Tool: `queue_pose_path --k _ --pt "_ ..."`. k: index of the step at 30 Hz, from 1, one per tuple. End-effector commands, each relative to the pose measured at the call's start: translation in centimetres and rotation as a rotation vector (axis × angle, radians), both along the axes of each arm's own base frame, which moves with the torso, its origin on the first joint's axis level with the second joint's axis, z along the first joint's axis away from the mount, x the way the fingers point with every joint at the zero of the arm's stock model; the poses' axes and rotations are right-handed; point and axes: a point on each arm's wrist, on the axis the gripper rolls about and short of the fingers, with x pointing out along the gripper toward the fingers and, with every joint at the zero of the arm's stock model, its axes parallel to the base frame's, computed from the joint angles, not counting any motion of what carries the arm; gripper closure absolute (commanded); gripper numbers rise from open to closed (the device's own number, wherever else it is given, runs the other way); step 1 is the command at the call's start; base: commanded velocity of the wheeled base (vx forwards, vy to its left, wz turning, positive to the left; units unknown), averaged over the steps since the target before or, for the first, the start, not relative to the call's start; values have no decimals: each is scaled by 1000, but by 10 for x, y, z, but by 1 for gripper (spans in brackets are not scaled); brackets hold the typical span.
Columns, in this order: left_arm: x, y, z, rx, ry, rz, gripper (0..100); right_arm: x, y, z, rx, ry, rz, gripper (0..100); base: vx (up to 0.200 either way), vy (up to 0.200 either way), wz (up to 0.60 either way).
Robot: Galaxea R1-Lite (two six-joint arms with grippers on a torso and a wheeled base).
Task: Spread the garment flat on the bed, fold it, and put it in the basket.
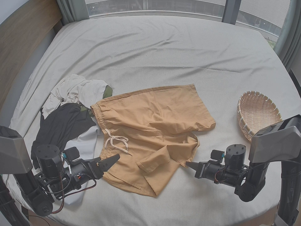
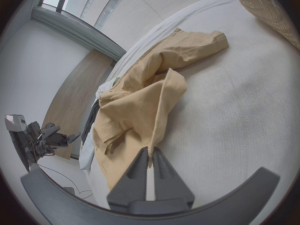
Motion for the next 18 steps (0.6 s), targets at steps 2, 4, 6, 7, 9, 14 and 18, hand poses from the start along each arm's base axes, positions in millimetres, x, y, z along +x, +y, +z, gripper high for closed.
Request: queue_pose_path --k 2,4,6,7,9,14,18 --pt "0 0 0 -2 -1 0 0 -8 -9 12 2 -6 -14 100 0 0 0" --pt "0 0 0 -2 -1 0 0 -13 -27 23 1 -17 -60 100 0 0 0" --pt "0 0 0 -2 -1 0 0 -14 -41 29 2 -20 -102 100 0 0 0" --pt "0 0 1 -1 -4 0 0 -14 -47 31 1 -23 -120 100 0 0 0" --pt "0 0 1 -2 -3 -1 0 -14 -53 33 2 -25 -142 100 0 0 0" --pt "0 0 1 -1 -4 -2 0 -11 -78 36 -2 -26 -226 100 0 0 0" --pt "-1 0 0 0 -1 -2 0 -9 -84 37 -1 -32 -249 100 0 0 0"
